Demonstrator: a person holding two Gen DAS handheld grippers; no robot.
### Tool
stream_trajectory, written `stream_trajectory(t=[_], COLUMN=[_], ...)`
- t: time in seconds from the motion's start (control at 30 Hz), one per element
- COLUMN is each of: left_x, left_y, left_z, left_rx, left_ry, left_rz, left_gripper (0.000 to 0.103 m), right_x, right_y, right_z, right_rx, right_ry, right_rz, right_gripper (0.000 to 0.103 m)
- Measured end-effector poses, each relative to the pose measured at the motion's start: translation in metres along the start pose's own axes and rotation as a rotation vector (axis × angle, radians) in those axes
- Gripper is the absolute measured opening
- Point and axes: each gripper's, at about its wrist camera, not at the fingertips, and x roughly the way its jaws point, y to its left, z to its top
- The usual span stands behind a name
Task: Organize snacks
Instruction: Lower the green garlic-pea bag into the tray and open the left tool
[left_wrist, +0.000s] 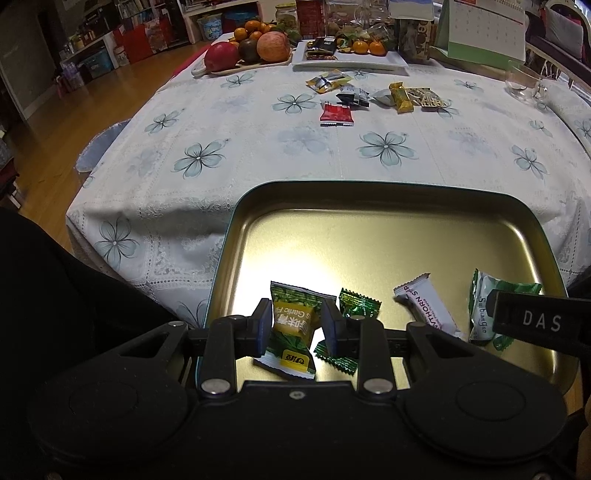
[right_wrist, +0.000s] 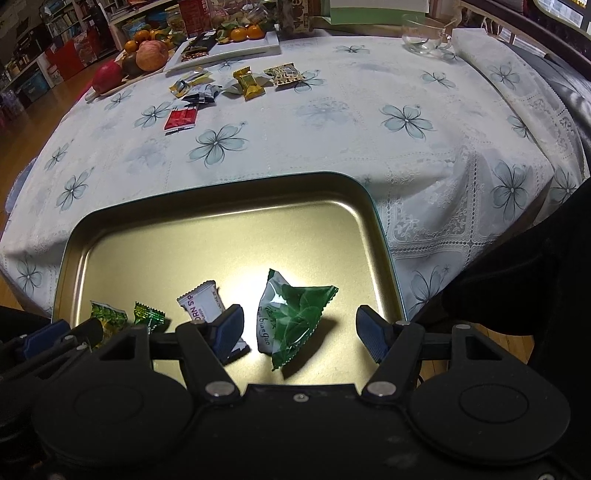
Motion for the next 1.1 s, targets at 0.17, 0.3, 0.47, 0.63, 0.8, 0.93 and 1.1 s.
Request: stream_trajectory(t=[0.17, 0.3, 0.47, 0.63, 0.8, 0.93, 1.1], left_x=[0.002, 0.003, 0.004, 0.002, 0.002, 0.005, 0.015], left_y=[0.000, 0.001, 0.002, 0.001, 0.001, 0.001, 0.002], left_z=[0.000, 0.000, 0.001, 0.001, 0.003, 0.002, 0.001], left_rx=[0.000, -0.004, -0.005, 0.000, 0.004, 0.014, 0.013], left_ry=[0.011, 0.017, 0.025, 0.033, 0.067, 0.110, 0.222], left_rz=[0.001, 0.002, 0.003, 0.005, -0.008, -0.008, -0.047], left_gripper=[0.038, 0.038, 0.038, 0.038, 0.038, 0.038, 0.038], right_x=[0.001, 0.002, -0.001, -0.007, -0.001, 0.008, 0.012], right_y=[0.000, 0.000, -0.001, -0.003, -0.005, -0.009, -0.011], right_z=[0.000, -0.001, -0.001, 0.000, 0.002, 0.004, 0.007], right_rx=[-0.001, -0.004, 0.005, 0.006, -0.001, 0.021, 0.018], right_ry=[0.002, -0.007, -0.025, -0.035, 0.044, 0.140, 0.202], right_rz=[-0.002, -0.013, -0.031, -0.038, -0.031, -0.011, -0.013], right_gripper=[0.070, 0.070, 0.070, 0.070, 0.069, 0.069, 0.068])
